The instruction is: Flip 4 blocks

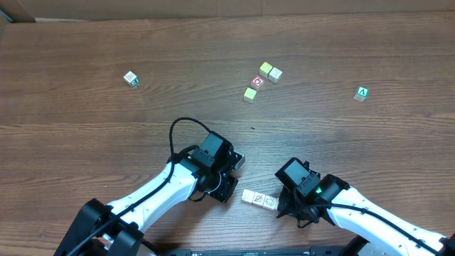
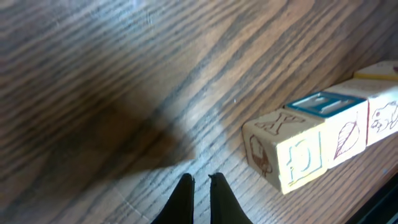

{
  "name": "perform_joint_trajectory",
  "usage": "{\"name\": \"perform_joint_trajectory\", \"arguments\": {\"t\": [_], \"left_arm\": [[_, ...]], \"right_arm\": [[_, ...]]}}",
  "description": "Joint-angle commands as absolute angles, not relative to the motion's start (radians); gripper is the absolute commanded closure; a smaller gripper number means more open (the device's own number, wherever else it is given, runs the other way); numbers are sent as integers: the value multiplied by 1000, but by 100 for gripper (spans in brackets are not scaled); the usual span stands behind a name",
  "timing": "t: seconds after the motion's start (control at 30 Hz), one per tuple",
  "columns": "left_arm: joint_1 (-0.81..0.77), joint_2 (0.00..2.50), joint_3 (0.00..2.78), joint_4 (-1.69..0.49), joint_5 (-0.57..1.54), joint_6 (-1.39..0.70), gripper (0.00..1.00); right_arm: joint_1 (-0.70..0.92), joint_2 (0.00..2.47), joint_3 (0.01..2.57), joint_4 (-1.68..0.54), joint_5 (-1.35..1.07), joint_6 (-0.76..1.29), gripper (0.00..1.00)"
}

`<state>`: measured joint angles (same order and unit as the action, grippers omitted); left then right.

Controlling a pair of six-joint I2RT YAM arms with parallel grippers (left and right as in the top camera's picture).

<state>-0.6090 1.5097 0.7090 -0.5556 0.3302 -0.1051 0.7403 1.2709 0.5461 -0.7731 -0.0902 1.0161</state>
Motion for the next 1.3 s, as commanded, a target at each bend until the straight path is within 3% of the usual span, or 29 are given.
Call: {"name": "perform_joint_trajectory", "arguments": {"t": [0.0,0.8,1.27], "left_arm": [[-612,1517,704,-537,340,-147,96],[-645,1520,704,-485,330,-188,96],[-645,1679,704,-467,334,-196,96]], "right_arm": [[747,1271,565,-767,-99,1014,96],[747,1271,565,-752,-118,1015,96],[747,1271,565,-753,-133,1014,96]]}}
